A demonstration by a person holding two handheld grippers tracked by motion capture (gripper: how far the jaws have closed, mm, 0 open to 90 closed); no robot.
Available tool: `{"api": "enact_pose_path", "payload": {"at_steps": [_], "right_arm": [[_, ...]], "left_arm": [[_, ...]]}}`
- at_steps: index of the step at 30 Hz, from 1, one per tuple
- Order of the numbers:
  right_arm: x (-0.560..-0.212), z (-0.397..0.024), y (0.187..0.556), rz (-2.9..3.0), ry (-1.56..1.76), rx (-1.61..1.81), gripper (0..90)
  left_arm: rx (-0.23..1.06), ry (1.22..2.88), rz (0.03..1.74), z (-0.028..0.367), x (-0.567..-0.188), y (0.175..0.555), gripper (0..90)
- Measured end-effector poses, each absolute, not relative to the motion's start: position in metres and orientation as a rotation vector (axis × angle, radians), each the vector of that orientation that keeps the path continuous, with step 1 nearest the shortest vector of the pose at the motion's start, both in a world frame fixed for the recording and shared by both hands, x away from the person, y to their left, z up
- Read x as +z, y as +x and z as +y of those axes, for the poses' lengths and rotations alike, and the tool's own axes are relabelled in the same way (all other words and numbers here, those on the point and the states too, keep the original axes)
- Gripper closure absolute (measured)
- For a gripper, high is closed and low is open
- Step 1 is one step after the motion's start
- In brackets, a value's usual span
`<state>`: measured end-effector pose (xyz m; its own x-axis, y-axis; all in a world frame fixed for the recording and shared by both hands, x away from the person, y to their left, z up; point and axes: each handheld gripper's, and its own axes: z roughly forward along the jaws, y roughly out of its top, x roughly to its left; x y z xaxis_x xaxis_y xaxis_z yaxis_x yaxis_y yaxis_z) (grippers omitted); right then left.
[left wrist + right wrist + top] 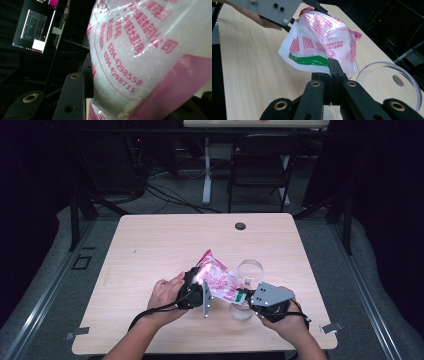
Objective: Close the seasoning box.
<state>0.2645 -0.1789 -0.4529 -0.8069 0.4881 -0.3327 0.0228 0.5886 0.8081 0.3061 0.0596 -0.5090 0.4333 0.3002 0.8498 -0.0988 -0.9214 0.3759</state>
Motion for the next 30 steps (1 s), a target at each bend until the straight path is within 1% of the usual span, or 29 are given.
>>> {"api": "enact_pose_path", "payload": {"at_steps": [19, 30], "right_arm": [[-0.4547, -0.1818, 0.2659, 2.288, 0.419, 1.151, 90.0], [-0.4577, -0.1860, 0.2688, 2.287, 0.441, 1.131, 90.0]], "left_arm": [[1.526, 2.325, 0.134, 0.0570, -0.5055, 0.3077, 61.6], [1.520, 2.343, 0.112, 0.0541, -0.5079, 0.3057, 62.0]]}}
